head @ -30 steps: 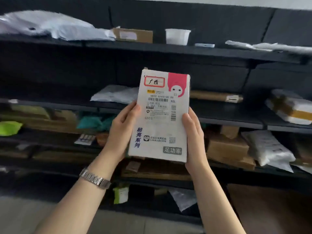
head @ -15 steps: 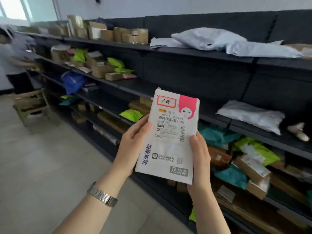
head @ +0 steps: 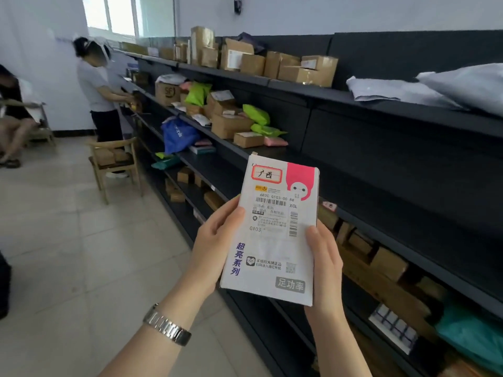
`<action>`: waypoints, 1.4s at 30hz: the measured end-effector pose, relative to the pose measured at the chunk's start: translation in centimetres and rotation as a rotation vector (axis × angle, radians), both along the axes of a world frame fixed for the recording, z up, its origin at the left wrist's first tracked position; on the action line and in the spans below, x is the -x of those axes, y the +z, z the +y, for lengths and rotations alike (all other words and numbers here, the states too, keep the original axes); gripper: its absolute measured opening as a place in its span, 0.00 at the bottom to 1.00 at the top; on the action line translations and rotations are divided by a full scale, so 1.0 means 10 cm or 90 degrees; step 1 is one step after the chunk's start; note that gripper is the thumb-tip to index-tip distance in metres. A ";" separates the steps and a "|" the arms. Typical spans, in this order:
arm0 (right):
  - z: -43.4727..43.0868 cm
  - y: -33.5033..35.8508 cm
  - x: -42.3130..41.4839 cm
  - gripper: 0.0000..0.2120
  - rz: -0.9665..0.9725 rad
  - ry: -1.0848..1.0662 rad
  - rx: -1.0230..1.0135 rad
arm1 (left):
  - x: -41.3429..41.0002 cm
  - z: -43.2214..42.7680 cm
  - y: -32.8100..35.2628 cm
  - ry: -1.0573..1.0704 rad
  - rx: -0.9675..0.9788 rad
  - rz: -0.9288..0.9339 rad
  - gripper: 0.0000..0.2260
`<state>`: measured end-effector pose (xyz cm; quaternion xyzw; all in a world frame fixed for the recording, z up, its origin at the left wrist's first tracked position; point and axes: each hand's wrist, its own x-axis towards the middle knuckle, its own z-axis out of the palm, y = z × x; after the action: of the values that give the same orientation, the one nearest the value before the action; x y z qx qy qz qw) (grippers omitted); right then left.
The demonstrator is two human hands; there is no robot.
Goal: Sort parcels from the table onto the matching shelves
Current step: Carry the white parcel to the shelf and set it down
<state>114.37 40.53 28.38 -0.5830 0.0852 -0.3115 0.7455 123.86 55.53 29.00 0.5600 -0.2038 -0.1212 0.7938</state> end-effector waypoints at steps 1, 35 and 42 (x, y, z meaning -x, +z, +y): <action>-0.06 0.01 -0.19 0.14 0.003 -0.001 0.002 | -0.18 -0.05 0.01 0.006 0.000 0.003 0.21; -1.85 0.27 -3.74 0.12 0.029 -0.521 -0.073 | -4.51 -2.87 0.19 -0.380 -0.042 0.032 0.06; -1.61 0.22 -3.68 0.15 0.029 -0.534 -0.078 | -4.43 -2.70 0.13 -0.418 -0.021 0.036 0.07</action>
<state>151.14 24.43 30.59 -0.4592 0.3497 -0.5696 0.5851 168.13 28.50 30.35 0.4738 -0.3491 -0.3892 0.7086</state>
